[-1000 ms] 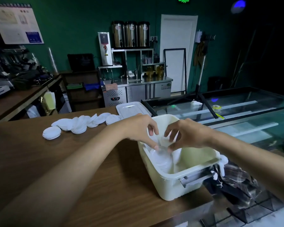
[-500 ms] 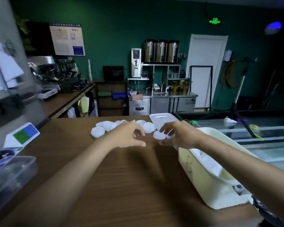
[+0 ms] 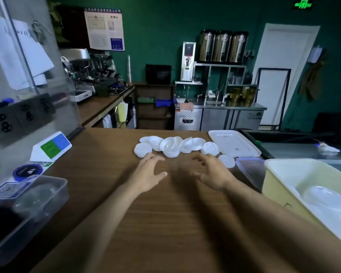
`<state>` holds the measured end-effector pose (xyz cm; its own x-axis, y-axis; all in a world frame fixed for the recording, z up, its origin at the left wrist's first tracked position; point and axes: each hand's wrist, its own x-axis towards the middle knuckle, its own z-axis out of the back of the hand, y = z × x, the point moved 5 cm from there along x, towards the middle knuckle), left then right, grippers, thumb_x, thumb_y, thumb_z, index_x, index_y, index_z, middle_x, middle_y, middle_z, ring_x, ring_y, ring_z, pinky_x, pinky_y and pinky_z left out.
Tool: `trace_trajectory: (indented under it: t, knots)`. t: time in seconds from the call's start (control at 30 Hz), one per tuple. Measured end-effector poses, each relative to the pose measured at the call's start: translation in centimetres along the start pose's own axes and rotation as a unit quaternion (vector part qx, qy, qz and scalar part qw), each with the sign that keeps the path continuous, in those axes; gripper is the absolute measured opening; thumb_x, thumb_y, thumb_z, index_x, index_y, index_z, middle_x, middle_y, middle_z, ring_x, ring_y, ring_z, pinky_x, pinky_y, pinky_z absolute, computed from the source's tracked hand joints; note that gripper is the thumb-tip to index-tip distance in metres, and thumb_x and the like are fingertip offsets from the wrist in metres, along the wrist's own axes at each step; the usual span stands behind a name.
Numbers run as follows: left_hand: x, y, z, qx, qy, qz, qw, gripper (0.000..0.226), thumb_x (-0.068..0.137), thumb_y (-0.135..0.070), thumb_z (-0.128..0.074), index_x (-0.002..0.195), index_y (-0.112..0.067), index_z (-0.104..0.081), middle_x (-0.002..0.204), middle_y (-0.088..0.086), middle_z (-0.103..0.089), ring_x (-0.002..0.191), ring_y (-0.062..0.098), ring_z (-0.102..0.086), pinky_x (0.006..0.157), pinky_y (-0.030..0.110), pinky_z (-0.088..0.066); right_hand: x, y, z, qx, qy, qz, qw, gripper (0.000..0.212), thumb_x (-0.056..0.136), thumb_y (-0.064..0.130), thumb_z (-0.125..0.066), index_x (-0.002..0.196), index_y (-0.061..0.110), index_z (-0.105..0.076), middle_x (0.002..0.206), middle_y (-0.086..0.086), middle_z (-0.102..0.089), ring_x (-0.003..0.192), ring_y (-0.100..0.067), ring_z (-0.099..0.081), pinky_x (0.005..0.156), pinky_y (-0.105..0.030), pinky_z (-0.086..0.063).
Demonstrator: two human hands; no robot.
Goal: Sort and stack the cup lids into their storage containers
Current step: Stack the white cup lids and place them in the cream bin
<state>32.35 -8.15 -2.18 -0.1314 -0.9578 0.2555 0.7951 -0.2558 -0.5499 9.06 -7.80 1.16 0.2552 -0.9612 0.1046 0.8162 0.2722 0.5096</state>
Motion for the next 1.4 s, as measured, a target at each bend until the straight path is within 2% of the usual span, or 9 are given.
trace_trajectory:
  t: [0.13, 0.4, 0.6, 0.67, 0.8, 0.87, 1.1, 1.27, 1.4]
  knots:
    - [2.4, 3.7, -2.0, -0.006, -0.041, 0.043, 0.998, 0.057, 0.098, -0.031, -0.071, 0.150, -0.020, -0.050, 0.148, -0.003, -0.040, 0.137, 0.019, -0.045, 0.106, 0.021, -0.029, 3.6, -1.0, -3.3, 0.014, -0.003, -0.007, 1.000, 0.065, 0.094, 0.030, -0.078, 0.152, 0.029, -0.048, 0.151, -0.007, -0.043, 0.138, -0.028, -0.051, 0.114, -0.035, -0.041]
    - [8.7, 9.4, -3.7, 0.061, -0.143, 0.100, 0.983, 0.066, 0.097, -0.041, -0.067, 0.155, -0.023, -0.040, 0.169, 0.008, -0.018, 0.151, 0.031, -0.026, 0.119, 0.046, -0.031, 12.2, -1.7, -7.3, 0.042, -0.050, 0.001, 0.998, 0.085, 0.086, 0.040, -0.082, 0.156, 0.043, -0.034, 0.168, 0.001, -0.009, 0.152, -0.033, -0.031, 0.118, -0.053, -0.041]
    - [11.7, 13.2, -5.3, 0.041, -0.122, 0.169, 0.977, 0.072, 0.099, -0.054, -0.059, 0.160, -0.033, -0.029, 0.173, 0.010, -0.006, 0.159, 0.033, -0.010, 0.125, 0.050, -0.027, 18.4, -1.5, -8.4, -0.023, -0.088, 0.044, 0.995, 0.089, 0.083, 0.053, -0.083, 0.158, 0.042, -0.036, 0.173, -0.001, 0.004, 0.159, -0.036, -0.014, 0.123, -0.057, -0.032]
    - [11.8, 13.5, -5.4, 0.015, -0.132, 0.155, 0.979, 0.062, 0.100, -0.049, -0.058, 0.155, -0.035, -0.036, 0.167, 0.008, -0.021, 0.153, 0.030, -0.025, 0.117, 0.050, -0.037, 19.8, -1.7, -9.0, -0.037, -0.070, 0.037, 0.996, 0.085, 0.084, 0.056, -0.082, 0.156, 0.038, -0.041, 0.173, -0.002, 0.001, 0.160, -0.036, -0.013, 0.125, -0.057, -0.029]
    - [11.3, 12.6, -4.7, 0.009, -0.158, 0.114, 0.981, 0.048, 0.095, -0.044, -0.065, 0.141, -0.034, -0.054, 0.143, -0.003, -0.047, 0.130, 0.023, -0.050, 0.103, 0.043, -0.047, 20.1, -2.2, -10.0, -0.021, -0.057, 0.038, 0.997, 0.058, 0.090, 0.049, -0.078, 0.140, 0.027, -0.059, 0.157, -0.006, -0.035, 0.145, -0.030, -0.039, 0.117, -0.047, -0.040]
    - [10.7, 11.7, -4.5, 0.034, -0.159, 0.087, 0.983, 0.047, 0.090, -0.047, -0.067, 0.135, -0.037, -0.058, 0.138, -0.007, -0.054, 0.125, 0.022, -0.055, 0.103, 0.043, -0.048, 19.2, -2.4, -10.4, -0.007, -0.059, 0.043, 0.997, 0.053, 0.090, 0.046, -0.078, 0.137, 0.028, -0.061, 0.152, -0.004, -0.039, 0.140, -0.027, -0.046, 0.113, -0.047, -0.044]
    - [5.1, 8.3, -4.4, 0.023, -0.168, 0.052, 0.984, 0.050, 0.088, -0.053, -0.068, 0.136, -0.040, -0.064, 0.145, -0.015, -0.055, 0.129, 0.015, -0.054, 0.111, 0.033, -0.041, 11.9, -1.9, -10.4, 0.026, -0.083, 0.085, 0.993, 0.049, 0.090, 0.053, -0.076, 0.128, 0.025, -0.061, 0.146, 0.004, -0.039, 0.123, -0.020, -0.055, 0.090, -0.040, -0.054]
    - [0.0, 6.3, -3.8, 0.008, -0.204, 0.045, 0.978, 0.054, 0.082, -0.050, -0.066, 0.134, -0.034, -0.066, 0.140, -0.015, -0.062, 0.127, 0.015, -0.058, 0.108, 0.035, -0.046, 5.7, -2.2, -9.9, 0.070, -0.116, 0.083, 0.987, 0.045, 0.097, 0.059, -0.064, 0.127, 0.026, -0.070, 0.162, 0.005, -0.034, 0.146, -0.016, -0.036, 0.114, -0.037, -0.039]
    - [-3.4, 3.1, -3.6, -0.022, -0.220, 0.013, 0.975, 0.060, 0.079, -0.040, -0.078, 0.137, -0.032, -0.062, 0.136, -0.025, -0.061, 0.125, 0.003, -0.051, 0.107, 0.031, -0.045, 1.7, -2.7, -8.4, 0.125, -0.185, 0.125, 0.967, 0.021, 0.100, 0.036, -0.072, 0.116, 0.024, -0.078, 0.136, 0.015, -0.058, 0.129, -0.009, -0.048, 0.109, -0.026, -0.042]
